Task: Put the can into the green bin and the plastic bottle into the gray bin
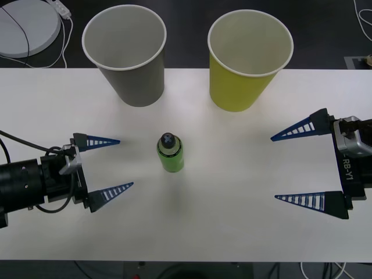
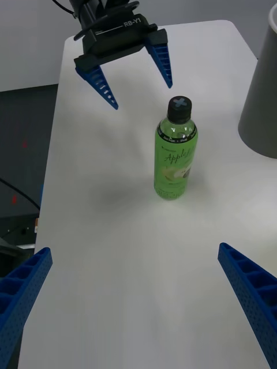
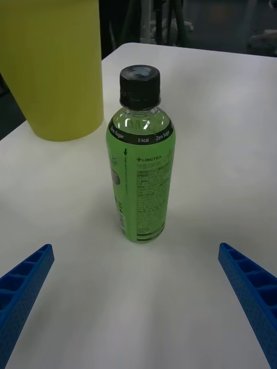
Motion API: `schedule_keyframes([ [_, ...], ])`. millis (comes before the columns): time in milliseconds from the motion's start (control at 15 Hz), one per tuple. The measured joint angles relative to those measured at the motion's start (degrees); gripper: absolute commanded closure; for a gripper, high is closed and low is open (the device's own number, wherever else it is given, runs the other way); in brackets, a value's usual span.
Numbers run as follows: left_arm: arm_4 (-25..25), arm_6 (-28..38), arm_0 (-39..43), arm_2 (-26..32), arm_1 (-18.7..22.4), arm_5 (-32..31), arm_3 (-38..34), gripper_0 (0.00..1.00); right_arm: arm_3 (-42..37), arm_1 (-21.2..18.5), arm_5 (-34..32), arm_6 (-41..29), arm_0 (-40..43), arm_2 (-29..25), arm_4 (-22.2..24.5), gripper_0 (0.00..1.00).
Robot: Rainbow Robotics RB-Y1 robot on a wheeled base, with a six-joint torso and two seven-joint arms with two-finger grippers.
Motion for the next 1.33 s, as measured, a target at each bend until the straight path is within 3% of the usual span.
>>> schedule_keyframes([
  [867,-8.2,4.8,-2.8,-2.1,-10.1,2.2,0.0,0.00,0.0,0.0,0.0,0.0,0.0,0.0,0.0,0.00],
  [1333,-15.7,10.2,-5.2,-2.9,-15.8,3.0,0.1,0.00,0.0,0.0,0.0,0.0,0.0,0.0,0.0,0.00],
])
